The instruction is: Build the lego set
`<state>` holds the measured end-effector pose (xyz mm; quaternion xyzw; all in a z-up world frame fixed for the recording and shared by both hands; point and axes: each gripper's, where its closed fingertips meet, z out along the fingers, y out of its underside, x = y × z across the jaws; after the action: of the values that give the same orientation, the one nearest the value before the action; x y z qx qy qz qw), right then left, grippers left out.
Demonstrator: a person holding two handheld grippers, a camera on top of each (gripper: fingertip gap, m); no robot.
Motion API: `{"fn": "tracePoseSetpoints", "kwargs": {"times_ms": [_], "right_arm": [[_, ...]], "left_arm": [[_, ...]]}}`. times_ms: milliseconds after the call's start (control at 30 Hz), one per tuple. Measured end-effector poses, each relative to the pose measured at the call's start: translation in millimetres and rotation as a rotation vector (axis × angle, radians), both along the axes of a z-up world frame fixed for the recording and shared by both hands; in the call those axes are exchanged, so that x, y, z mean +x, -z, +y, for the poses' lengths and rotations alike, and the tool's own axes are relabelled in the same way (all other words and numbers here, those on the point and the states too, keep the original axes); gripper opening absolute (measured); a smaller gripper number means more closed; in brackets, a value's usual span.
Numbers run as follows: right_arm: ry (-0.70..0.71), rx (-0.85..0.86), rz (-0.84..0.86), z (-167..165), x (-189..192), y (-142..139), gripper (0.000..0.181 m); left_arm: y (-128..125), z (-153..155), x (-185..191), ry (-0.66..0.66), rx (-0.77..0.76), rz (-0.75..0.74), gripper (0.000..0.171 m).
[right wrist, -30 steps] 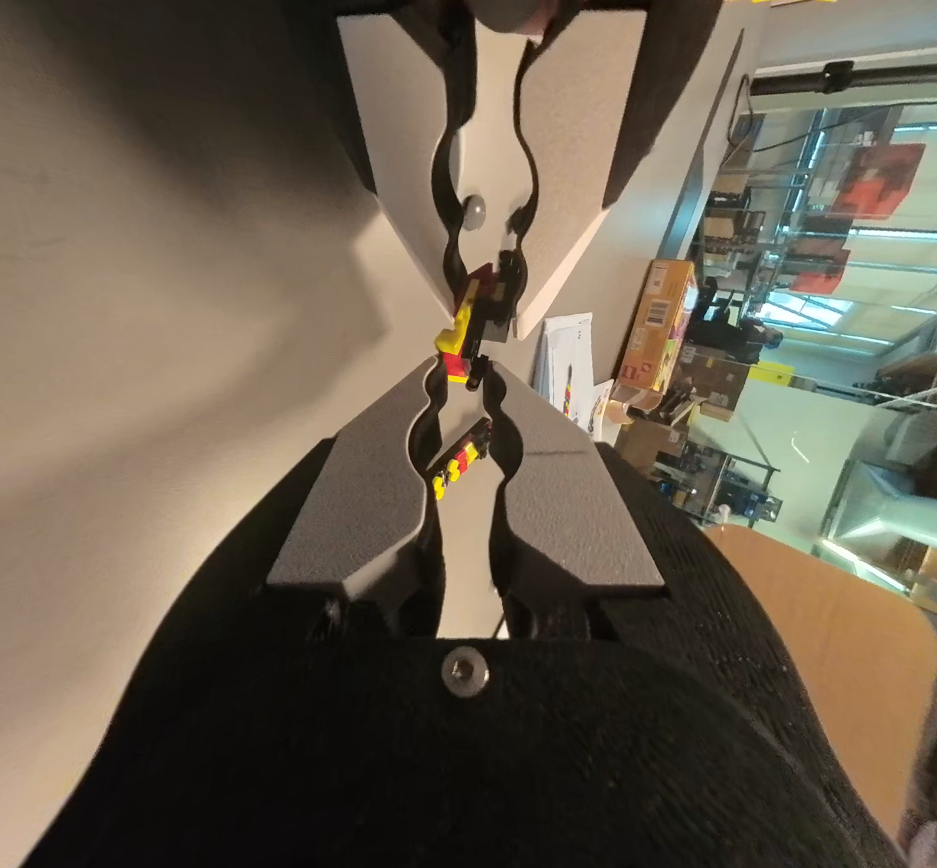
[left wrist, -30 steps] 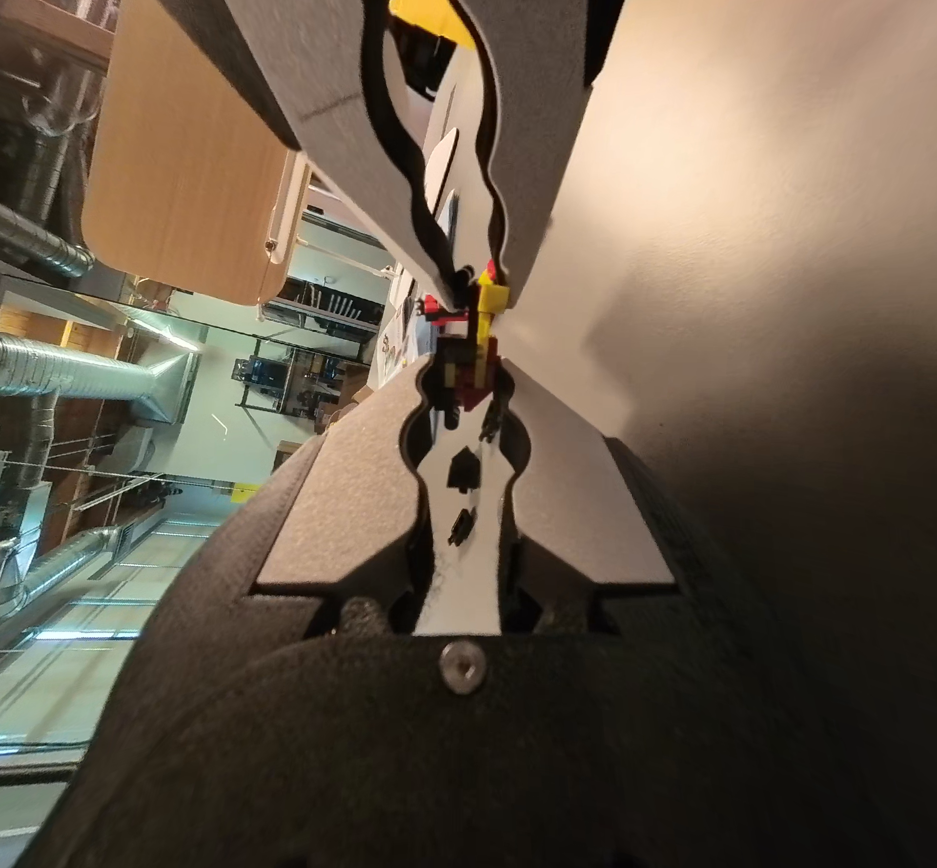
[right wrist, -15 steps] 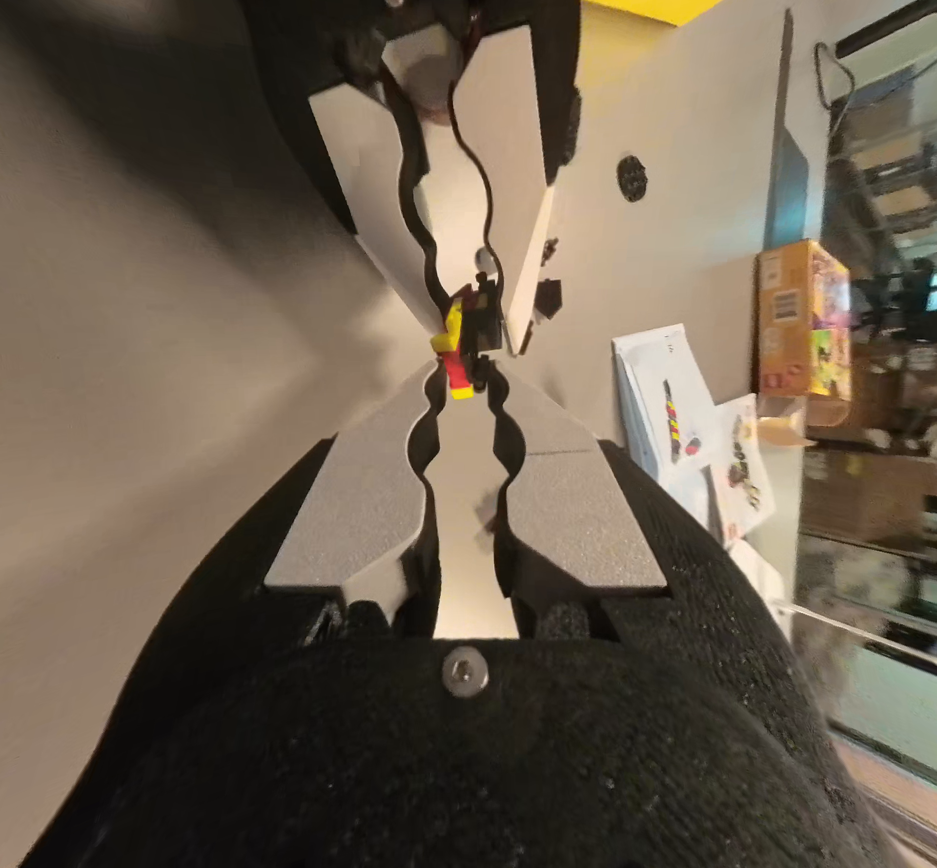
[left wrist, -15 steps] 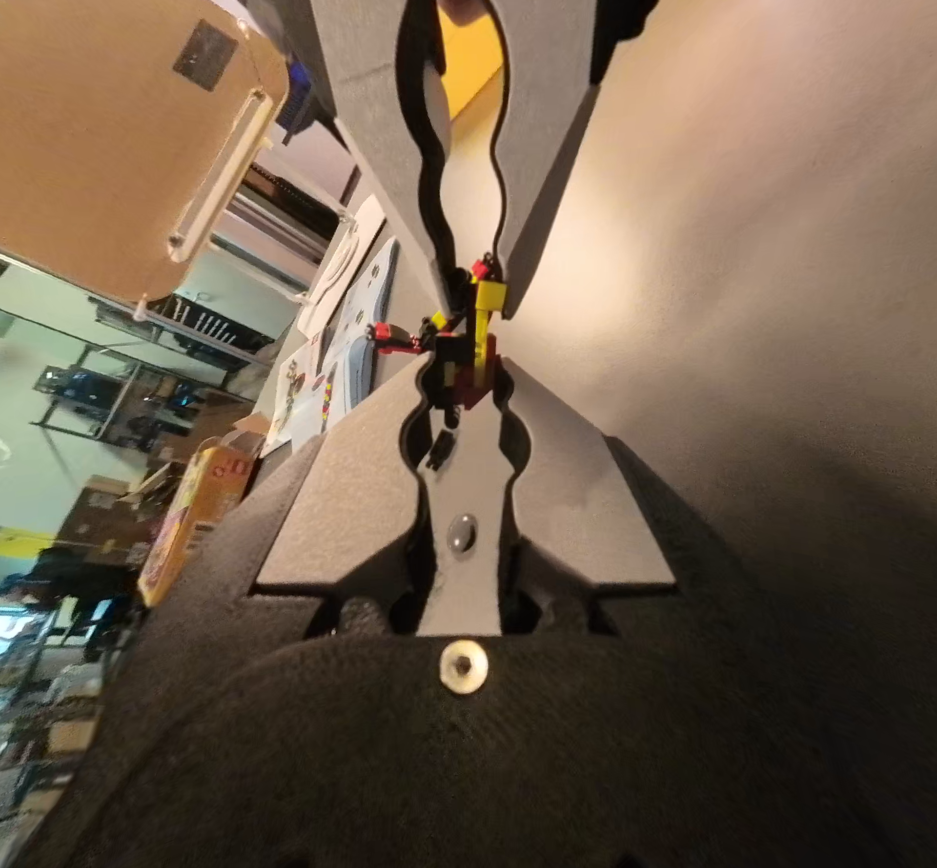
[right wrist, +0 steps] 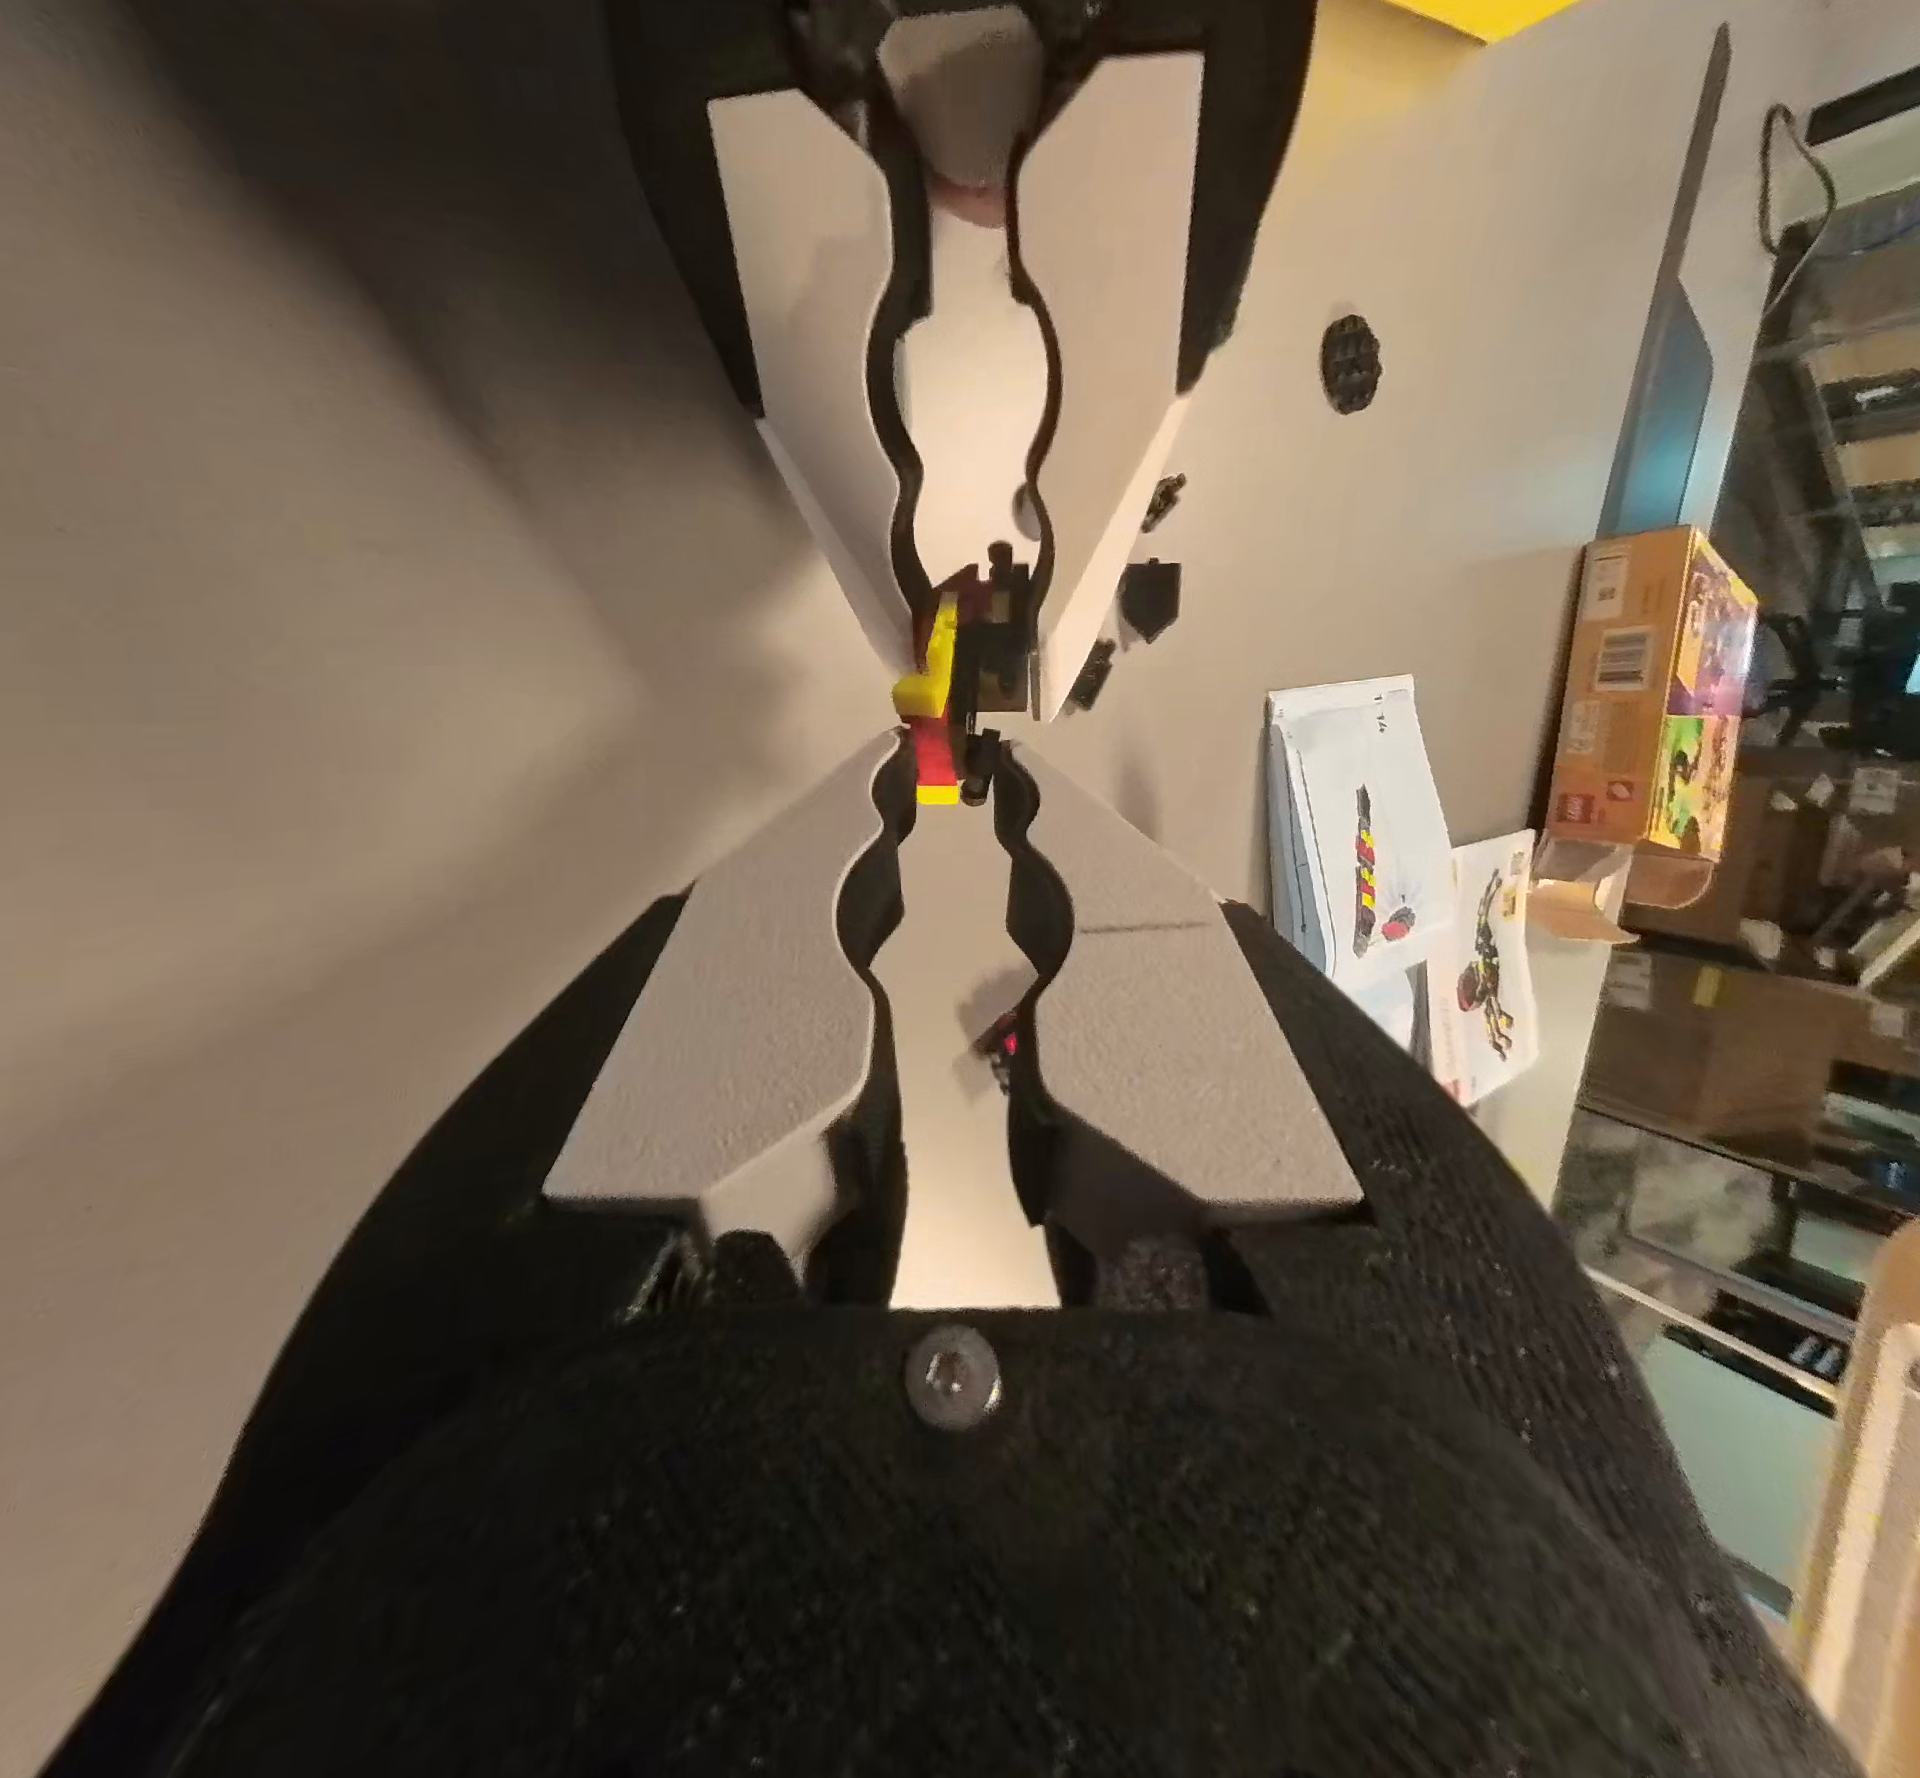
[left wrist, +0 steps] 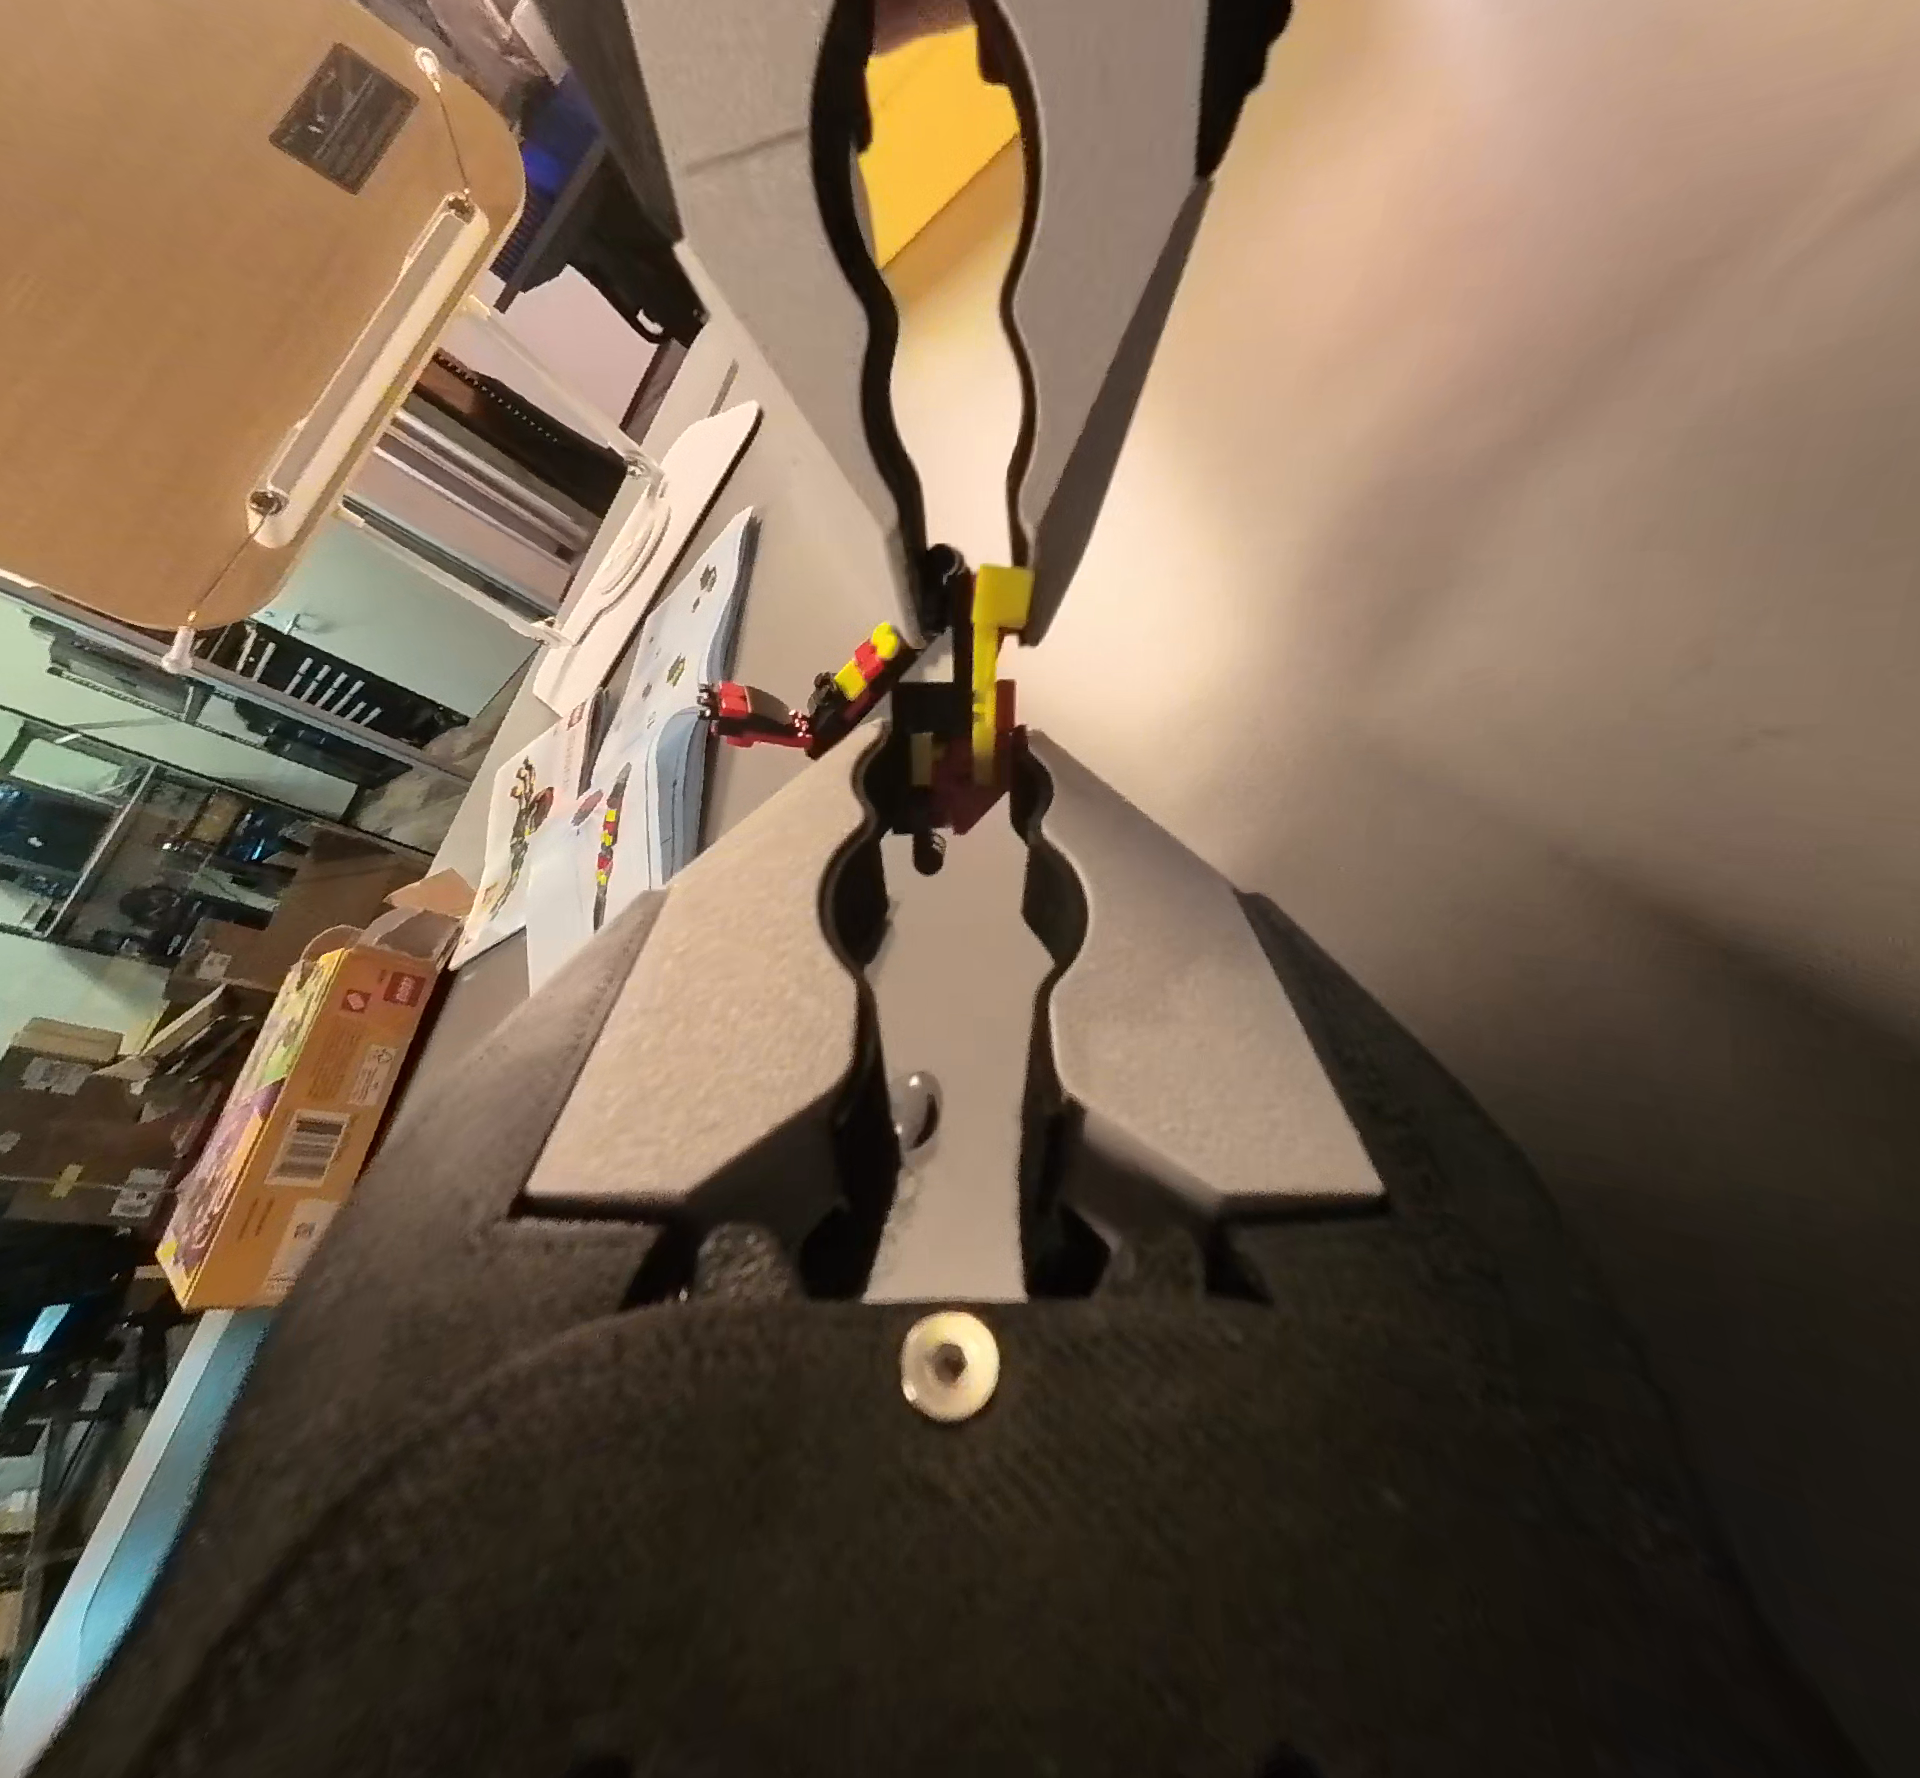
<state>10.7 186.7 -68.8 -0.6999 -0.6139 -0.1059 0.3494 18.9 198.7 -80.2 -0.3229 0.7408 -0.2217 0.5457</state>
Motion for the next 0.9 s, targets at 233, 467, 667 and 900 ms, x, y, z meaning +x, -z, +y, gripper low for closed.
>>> {"fn": "tracePoseSetpoints", "kwargs": {"times_ms": [233, 467, 667, 900], "right_arm": [[-0.048, -0.075, -0.039, -8.1, -1.2, 1.2, 0.012], [-0.075, -0.066, 0.079, -7.7, -5.6, -8.3, 0.012], [-0.160, -0.005, 0.096, -12.1, -10.9, -16.4, 0.012], [-0.175, -0.023, 0.046, -17.1, -13.5, -23.2, 0.013]], "left_arm": [[1.9, -8.5, -0.7, 0.060, -0.021, 0.015, 0.020], [-4.8, -9.1, -2.0, 0.088, -0.120, 0.003, 0.019], [-11.5, -14.0, -4.1, 0.146, -0.160, -0.030, 0.019], [-19.4, -18.7, -5.5, 0.190, -0.150, -0.086, 0.019]]}}
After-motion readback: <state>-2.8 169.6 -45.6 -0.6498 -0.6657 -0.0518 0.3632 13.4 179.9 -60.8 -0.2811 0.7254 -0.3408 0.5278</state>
